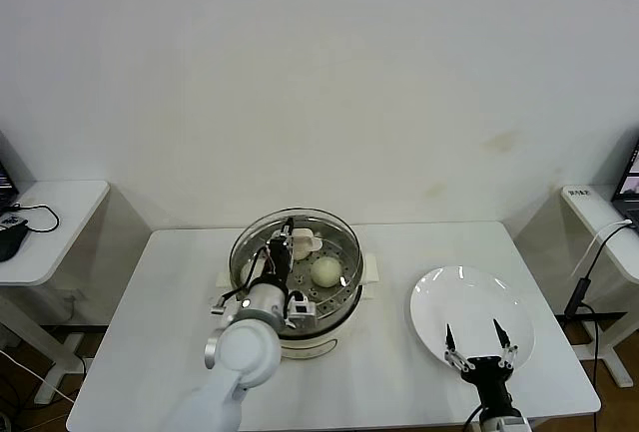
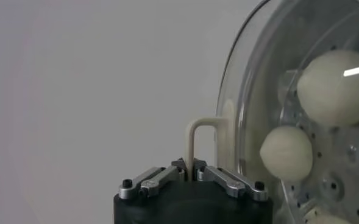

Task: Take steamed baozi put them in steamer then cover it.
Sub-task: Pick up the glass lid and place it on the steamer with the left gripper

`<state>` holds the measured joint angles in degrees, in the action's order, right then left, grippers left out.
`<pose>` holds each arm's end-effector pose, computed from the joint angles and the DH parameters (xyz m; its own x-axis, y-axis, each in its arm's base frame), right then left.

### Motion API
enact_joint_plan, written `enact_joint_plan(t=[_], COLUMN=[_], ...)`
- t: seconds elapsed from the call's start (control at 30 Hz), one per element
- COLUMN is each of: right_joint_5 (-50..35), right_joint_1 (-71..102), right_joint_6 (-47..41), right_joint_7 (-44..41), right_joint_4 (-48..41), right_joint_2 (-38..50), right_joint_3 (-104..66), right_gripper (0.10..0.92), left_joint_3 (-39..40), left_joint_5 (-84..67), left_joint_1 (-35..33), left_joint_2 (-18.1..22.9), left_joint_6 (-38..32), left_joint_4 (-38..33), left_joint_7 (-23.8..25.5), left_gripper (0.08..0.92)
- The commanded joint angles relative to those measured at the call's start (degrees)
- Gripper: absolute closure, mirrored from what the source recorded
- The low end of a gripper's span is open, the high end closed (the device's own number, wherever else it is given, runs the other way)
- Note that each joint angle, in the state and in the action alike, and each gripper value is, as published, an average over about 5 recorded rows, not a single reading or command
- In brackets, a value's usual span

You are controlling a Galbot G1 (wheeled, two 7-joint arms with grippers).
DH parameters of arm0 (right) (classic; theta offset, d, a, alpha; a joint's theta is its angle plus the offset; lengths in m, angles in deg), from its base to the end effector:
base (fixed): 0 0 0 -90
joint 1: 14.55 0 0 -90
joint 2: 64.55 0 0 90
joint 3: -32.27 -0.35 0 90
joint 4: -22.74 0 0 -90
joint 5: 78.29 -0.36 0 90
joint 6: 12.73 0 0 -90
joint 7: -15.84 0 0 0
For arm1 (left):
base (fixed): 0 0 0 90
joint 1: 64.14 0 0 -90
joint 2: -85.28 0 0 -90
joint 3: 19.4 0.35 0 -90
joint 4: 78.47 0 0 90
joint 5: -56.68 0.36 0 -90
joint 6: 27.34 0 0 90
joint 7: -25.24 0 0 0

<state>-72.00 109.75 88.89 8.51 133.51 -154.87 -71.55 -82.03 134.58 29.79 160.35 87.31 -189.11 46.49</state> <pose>0.1445 -0.0792 -0.3682 -0.9967 0.0598 0.0544 0.0458 0.9721 -0.2302 0.3160 -0.0922 -0.2344 -0.9881 0.1313 0.0806 0.0882 0.0533 0.9947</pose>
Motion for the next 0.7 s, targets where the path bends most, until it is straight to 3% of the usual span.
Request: enact_joint_plan(t=[0.03, 0.7], right_joint_5=[0.6, 0.6], right_joint_1=[0.0, 0.4], right_joint_6=[-0.1, 0.1], right_joint_7=[0.3, -0.1], right_joint_4=[-0.2, -0.2], right_joint_2=[-0.1, 0.0], right_joint_3=[0.4, 0.7], right_gripper=[0.203, 0.203], left_joint_3=[0.3, -0.7], left_joint_5=[3.2, 4.0], left_joint_1=[-1.8, -2.1], left_joint_2=[2.7, 3.7], left_joint_6=[-0.4, -1.7], left_joint_4=[1.1, 3.3], left_joint_7=[0.2, -2.1], left_gripper=[0.862, 0.862])
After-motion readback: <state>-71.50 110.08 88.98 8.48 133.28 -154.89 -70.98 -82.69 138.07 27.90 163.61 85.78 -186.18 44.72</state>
